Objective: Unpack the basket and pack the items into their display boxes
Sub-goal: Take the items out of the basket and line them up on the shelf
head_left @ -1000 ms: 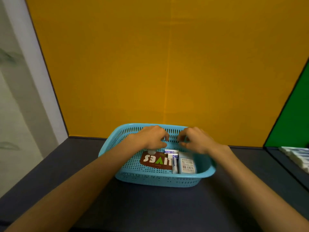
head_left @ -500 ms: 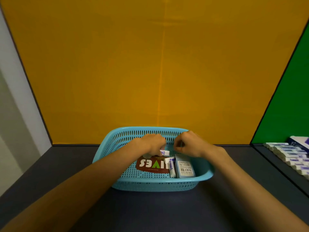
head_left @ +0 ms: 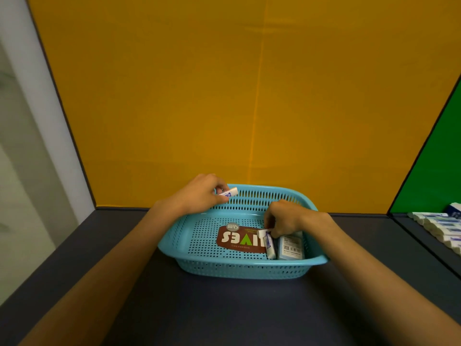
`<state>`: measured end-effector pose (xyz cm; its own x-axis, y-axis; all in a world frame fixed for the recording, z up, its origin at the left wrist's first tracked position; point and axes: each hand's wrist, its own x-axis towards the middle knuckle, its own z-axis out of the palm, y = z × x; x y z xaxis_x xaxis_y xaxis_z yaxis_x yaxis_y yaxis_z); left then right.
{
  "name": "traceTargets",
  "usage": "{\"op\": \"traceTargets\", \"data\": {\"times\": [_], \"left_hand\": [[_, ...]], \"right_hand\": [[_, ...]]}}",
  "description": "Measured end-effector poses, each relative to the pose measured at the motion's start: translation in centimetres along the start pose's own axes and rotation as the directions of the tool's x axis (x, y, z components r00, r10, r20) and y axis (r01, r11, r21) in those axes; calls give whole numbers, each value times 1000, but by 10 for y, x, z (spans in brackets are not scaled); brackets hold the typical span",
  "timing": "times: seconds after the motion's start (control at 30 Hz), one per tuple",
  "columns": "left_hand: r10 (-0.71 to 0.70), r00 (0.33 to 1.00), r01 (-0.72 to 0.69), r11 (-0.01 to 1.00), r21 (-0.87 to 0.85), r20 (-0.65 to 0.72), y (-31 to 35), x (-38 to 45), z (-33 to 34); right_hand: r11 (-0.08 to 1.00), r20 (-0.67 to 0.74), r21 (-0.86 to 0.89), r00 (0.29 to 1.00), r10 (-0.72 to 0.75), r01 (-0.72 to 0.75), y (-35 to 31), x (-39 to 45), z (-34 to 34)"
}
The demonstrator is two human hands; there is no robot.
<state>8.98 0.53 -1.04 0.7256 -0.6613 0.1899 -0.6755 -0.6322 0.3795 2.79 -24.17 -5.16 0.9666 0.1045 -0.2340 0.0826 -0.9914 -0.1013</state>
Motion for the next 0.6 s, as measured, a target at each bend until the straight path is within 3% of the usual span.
{"op": "traceTargets", "data": {"times": [0.17,0.4,0.6], "left_hand": [[-11,1000,12,995,-98,16,-9,-18,3],[-45,998,35,977,-212,-45,-3,-22,3],[9,997,-25,974,-224,-73,26,-20,5]], "right_hand": [[999,-57,-9,997,-42,41,1,3,0],[991,-319,100,946,-55,92,-7,-25,-19],[977,-457,210,888,60,42,-6,-70,-27]]}}
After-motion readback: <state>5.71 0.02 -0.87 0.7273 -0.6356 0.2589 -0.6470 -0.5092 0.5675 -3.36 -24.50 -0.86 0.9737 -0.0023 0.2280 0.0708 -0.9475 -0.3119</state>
